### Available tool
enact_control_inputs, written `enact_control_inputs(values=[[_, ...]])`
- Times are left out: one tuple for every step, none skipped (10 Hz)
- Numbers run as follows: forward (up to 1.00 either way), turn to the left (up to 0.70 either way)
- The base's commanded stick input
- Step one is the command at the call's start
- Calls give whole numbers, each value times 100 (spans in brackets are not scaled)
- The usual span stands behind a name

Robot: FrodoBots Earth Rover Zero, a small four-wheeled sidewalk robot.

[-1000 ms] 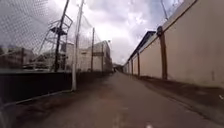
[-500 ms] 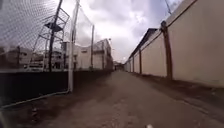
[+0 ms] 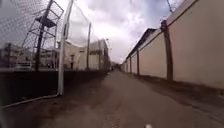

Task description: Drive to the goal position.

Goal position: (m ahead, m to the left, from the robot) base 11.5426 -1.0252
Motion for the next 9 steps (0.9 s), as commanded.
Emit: enact_control_inputs(values=[[70, 0], [70, 0], [70, 0], [70, 0], [70, 0], [70, 0], [70, 0], [70, 0], [70, 0]])
